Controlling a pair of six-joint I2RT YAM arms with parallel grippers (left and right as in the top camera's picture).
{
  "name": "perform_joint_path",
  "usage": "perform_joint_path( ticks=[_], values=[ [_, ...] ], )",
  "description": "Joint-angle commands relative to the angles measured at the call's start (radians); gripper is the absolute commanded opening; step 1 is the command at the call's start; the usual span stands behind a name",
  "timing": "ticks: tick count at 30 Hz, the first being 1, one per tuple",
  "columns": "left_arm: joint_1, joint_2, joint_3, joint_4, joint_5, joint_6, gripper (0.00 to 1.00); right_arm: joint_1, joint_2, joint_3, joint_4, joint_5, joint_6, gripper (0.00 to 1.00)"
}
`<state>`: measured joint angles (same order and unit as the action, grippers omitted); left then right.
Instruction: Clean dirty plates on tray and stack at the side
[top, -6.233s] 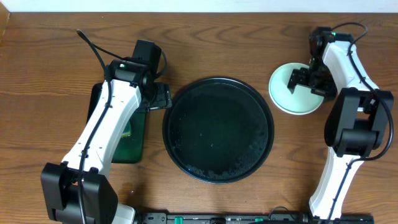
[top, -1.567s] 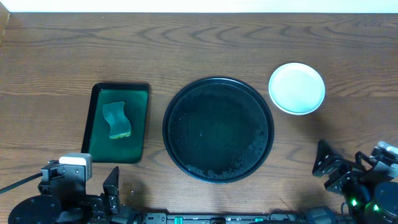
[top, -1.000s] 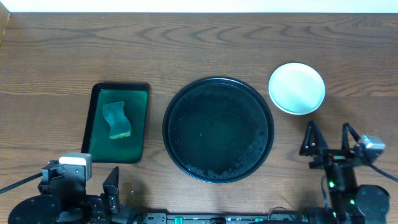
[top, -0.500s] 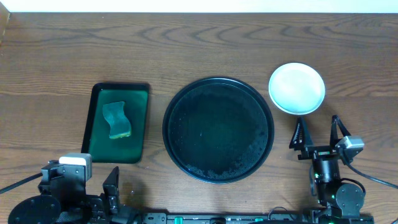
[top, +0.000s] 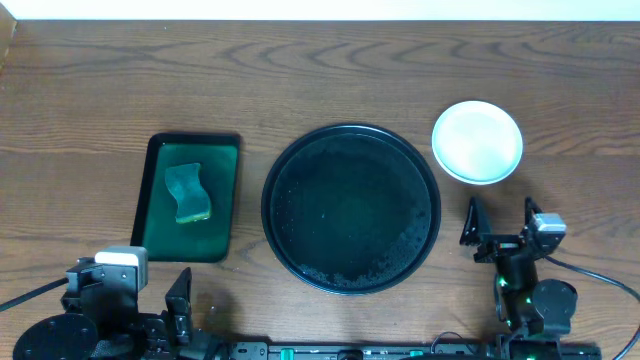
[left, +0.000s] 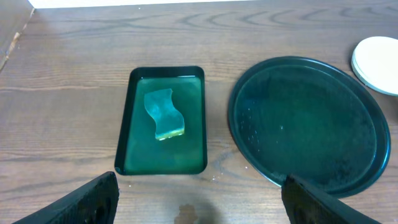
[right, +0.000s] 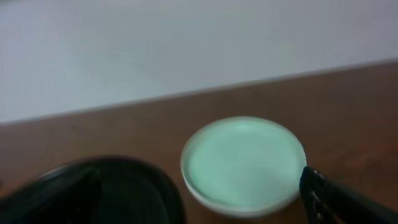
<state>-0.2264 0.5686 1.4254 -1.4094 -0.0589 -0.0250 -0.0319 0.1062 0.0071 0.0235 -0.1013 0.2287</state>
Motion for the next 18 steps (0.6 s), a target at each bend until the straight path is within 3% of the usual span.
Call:
perform_joint_path(
  ticks=[1, 18],
  values=[
    [-0.002, 0.003, 0.012, 0.000, -0.012, 0.010, 0.85, -0.012, -0.090, -0.002, -0.082, 0.000, -0.028, 0.99],
    [-0.002, 0.003, 0.012, 0.000, -0.012, 0.010, 0.85, -0.013, -0.101, -0.002, -0.095, 0.021, -0.085, 0.99]
  ],
)
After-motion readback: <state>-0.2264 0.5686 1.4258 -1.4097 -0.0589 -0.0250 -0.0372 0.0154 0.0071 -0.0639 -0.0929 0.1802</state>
